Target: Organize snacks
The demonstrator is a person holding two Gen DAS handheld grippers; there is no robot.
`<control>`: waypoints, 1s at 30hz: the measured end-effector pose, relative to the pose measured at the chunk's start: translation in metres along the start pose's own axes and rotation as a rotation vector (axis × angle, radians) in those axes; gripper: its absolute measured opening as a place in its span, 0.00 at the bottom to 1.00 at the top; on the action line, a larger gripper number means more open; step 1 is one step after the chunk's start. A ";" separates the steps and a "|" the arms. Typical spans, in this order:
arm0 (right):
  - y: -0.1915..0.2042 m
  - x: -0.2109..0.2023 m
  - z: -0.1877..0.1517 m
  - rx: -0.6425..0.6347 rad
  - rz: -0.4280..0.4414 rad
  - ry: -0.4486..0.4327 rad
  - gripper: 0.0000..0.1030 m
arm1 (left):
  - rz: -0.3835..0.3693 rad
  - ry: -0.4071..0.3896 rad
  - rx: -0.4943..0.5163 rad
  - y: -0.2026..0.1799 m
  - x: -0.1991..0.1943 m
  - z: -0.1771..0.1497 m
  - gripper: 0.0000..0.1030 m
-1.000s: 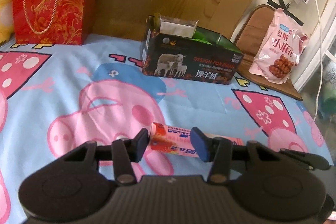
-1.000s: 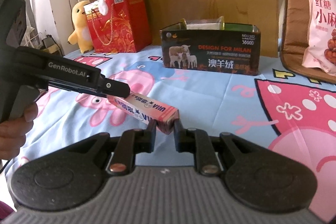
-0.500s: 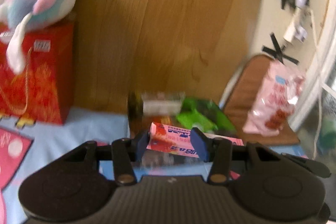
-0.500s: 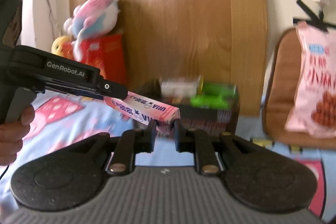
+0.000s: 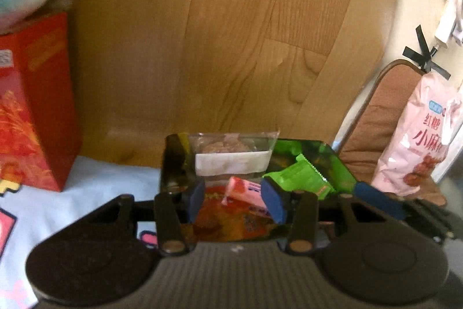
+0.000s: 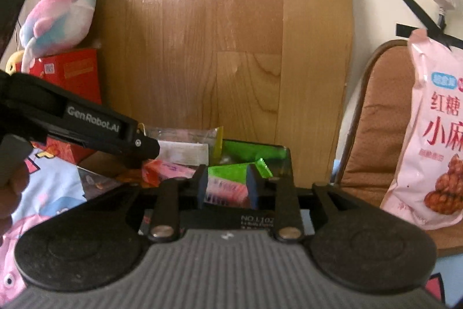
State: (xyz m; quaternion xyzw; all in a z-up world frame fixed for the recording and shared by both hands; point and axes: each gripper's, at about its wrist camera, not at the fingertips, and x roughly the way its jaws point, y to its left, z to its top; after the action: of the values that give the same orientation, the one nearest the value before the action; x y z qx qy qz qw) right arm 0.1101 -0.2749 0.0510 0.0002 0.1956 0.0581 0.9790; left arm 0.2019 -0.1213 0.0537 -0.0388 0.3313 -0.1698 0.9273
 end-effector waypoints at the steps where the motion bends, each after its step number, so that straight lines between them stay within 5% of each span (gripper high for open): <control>1: 0.000 -0.006 0.001 0.009 0.001 -0.009 0.33 | 0.014 -0.004 0.013 -0.001 -0.005 -0.001 0.41; 9: 0.002 -0.067 -0.016 0.231 0.033 -0.028 0.46 | 0.085 -0.036 0.087 -0.015 -0.070 -0.036 0.44; 17: 0.007 -0.115 -0.056 0.445 0.068 0.127 0.55 | 0.093 -0.025 0.087 -0.021 -0.125 -0.091 0.56; 20: 0.013 -0.135 -0.065 0.482 0.072 0.139 0.60 | 0.091 -0.026 0.075 -0.018 -0.144 -0.111 0.64; 24: 0.025 -0.163 -0.072 0.495 0.066 0.131 0.72 | 0.112 -0.051 0.069 -0.015 -0.169 -0.134 0.86; 30: 0.041 -0.193 -0.080 0.507 0.058 0.126 0.74 | 0.111 -0.069 0.063 -0.011 -0.200 -0.158 0.86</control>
State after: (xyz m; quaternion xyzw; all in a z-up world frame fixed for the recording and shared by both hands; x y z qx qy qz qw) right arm -0.1027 -0.2576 0.0519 0.2474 0.2643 0.0353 0.9315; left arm -0.0452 -0.0575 0.0529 0.0031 0.2952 -0.1269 0.9470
